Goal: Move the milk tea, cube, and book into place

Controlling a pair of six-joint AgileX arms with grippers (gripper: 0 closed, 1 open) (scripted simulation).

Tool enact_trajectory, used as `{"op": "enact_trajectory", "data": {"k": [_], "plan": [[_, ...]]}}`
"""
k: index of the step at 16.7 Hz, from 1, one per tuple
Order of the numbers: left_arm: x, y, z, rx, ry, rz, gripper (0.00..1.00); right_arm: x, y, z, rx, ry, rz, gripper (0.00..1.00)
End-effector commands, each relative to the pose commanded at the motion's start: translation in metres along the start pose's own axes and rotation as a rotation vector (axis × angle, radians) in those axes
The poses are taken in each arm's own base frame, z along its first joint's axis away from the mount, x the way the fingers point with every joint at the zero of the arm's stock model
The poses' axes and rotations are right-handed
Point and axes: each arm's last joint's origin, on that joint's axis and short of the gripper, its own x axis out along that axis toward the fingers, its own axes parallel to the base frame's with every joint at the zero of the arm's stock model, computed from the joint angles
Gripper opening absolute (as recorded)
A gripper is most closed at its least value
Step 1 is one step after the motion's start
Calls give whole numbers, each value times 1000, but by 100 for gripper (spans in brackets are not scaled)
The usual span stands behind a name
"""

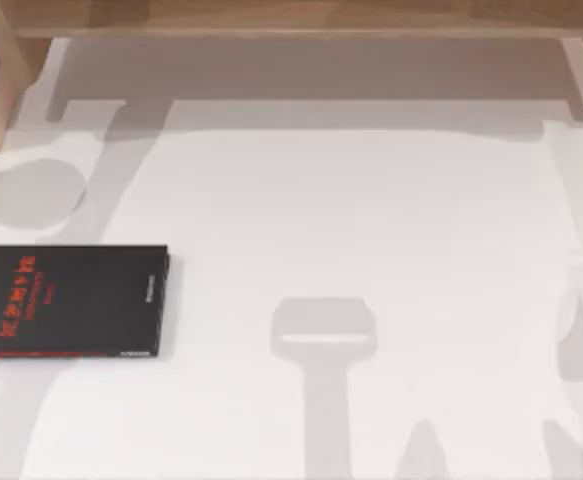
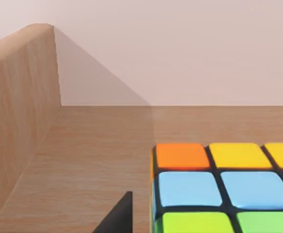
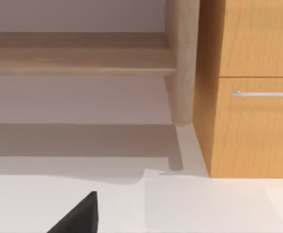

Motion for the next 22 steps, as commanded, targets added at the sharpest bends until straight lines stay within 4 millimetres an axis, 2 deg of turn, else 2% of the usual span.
{"op": "enact_trajectory", "data": {"k": [10,16,21,22], "plan": [[-1,-1,1,0,-1,-2,100,0,0,0,0,0,0,100],[-28,-1,-1,0,2,-2,100,0,0,0,0,0,0,100],[-29,1,0,1,-2,2,100,0,0,0,0,0,0,100],[-31,4,6,1,-23,1,100,0,0,0,0,0,0,100]]}}
